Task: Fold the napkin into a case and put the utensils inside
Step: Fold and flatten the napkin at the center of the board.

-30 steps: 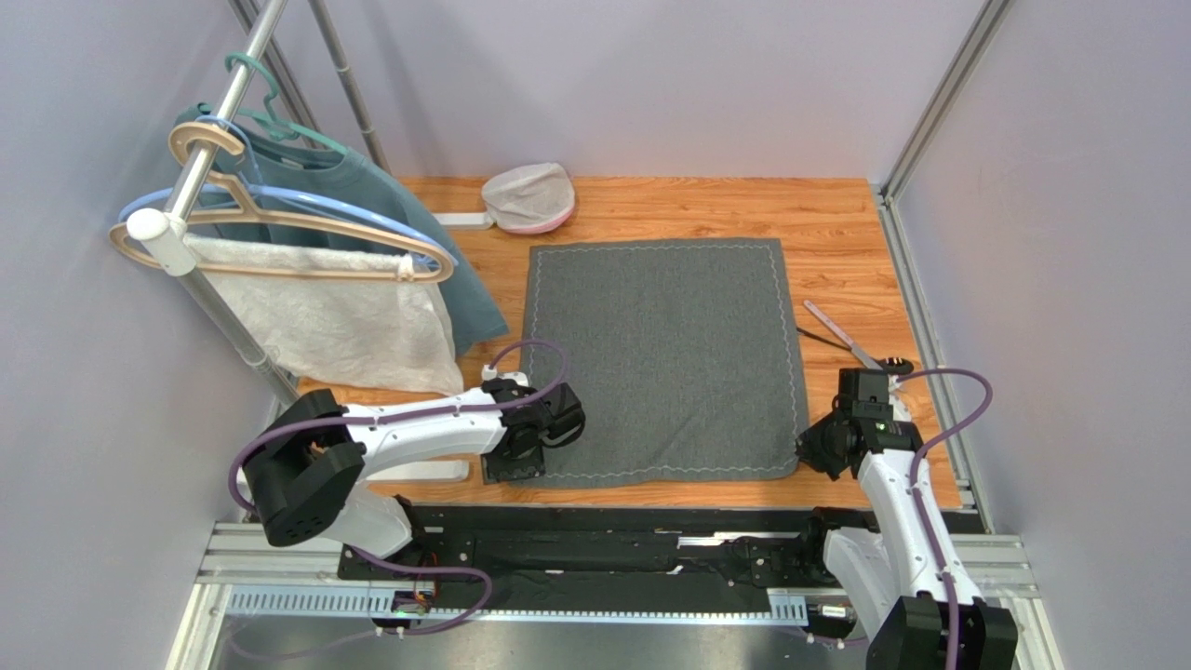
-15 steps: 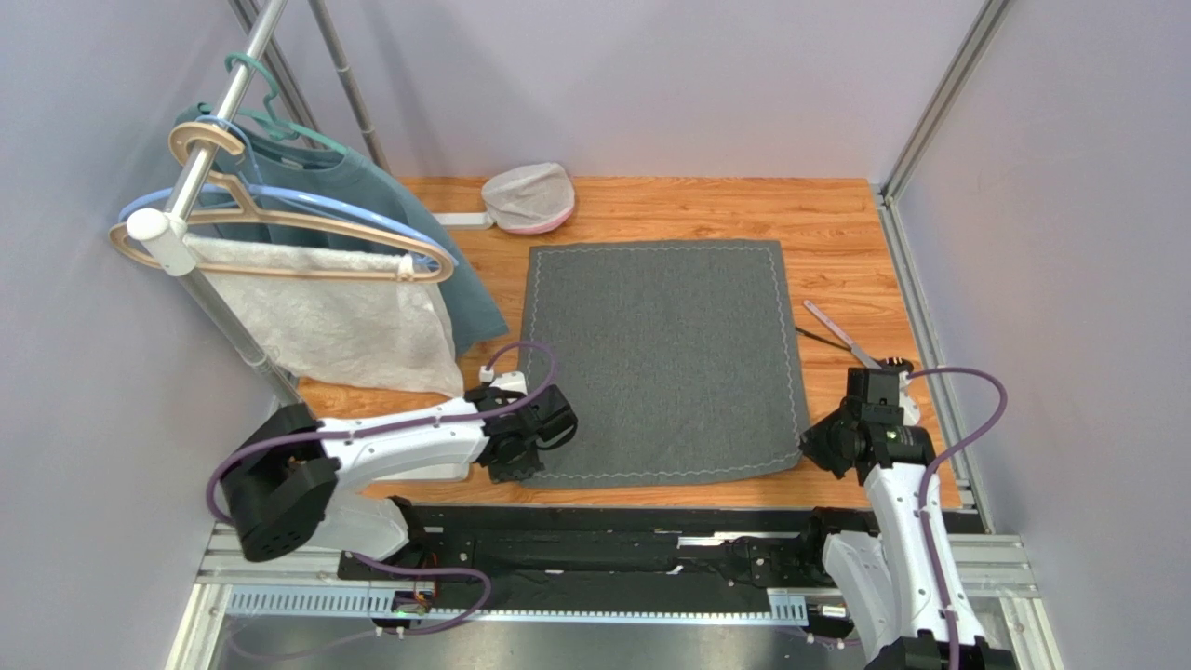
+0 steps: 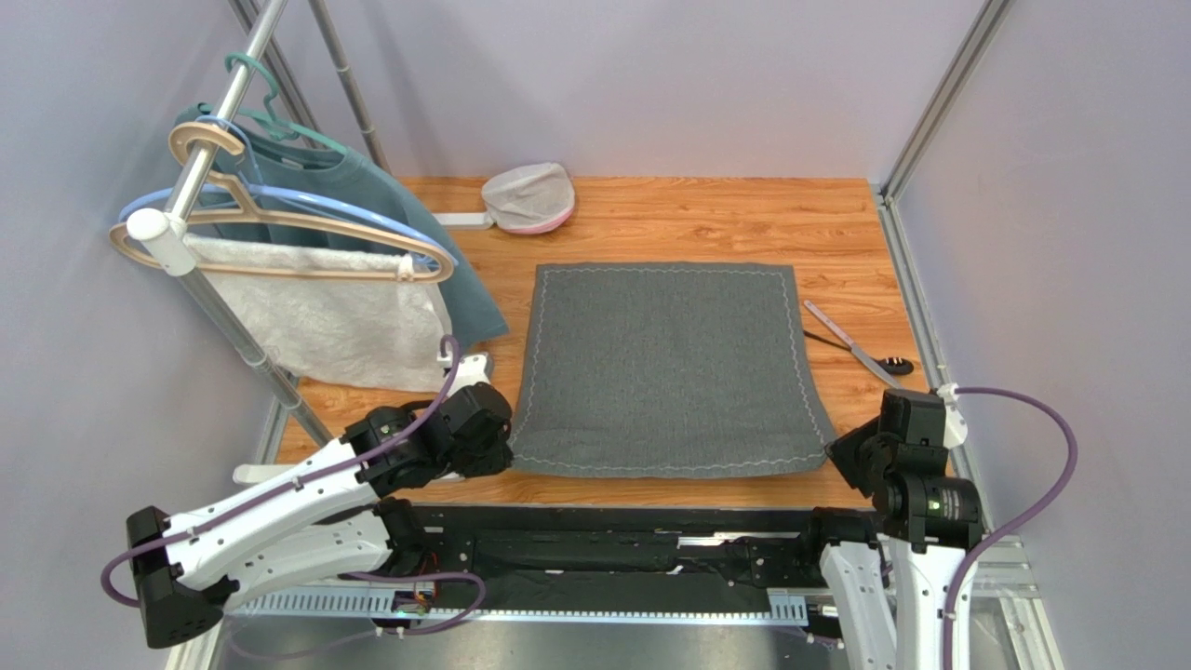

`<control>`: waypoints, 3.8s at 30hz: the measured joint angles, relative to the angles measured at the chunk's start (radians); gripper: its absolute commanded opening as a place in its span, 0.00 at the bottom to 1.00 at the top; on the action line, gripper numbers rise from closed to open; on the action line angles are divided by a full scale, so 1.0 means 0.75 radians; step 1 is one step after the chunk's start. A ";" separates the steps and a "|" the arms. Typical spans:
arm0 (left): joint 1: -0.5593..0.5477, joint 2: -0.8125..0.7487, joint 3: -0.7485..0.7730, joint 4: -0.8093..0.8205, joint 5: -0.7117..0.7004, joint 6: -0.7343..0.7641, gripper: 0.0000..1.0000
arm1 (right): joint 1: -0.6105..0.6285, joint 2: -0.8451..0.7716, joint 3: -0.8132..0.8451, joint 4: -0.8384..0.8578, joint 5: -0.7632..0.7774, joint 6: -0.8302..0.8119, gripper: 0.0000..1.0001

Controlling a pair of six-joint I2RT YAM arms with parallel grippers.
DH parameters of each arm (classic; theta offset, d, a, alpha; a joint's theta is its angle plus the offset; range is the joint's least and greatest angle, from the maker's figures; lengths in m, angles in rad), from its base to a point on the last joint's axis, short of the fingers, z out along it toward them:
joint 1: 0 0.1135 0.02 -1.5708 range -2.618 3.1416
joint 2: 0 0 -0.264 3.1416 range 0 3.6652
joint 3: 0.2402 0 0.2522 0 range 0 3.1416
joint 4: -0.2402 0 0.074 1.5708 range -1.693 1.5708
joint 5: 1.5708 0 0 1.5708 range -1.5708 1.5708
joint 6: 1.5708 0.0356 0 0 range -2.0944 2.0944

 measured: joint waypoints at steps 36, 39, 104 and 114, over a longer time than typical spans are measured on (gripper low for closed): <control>-0.009 0.246 1.749 0.027 -0.170 1.085 0.00 | 0.044 0.226 1.346 0.356 -0.287 -0.463 0.00; 0.050 0.386 1.725 0.037 -0.281 1.111 0.00 | 0.044 0.293 1.168 0.439 -0.261 -0.457 0.00; 0.620 0.147 1.391 0.484 0.297 1.047 0.00 | 0.047 0.454 1.387 0.535 -0.353 -0.410 0.00; 0.620 0.719 1.362 0.454 0.097 1.024 0.00 | 0.047 0.795 0.907 0.744 -0.190 -0.506 0.00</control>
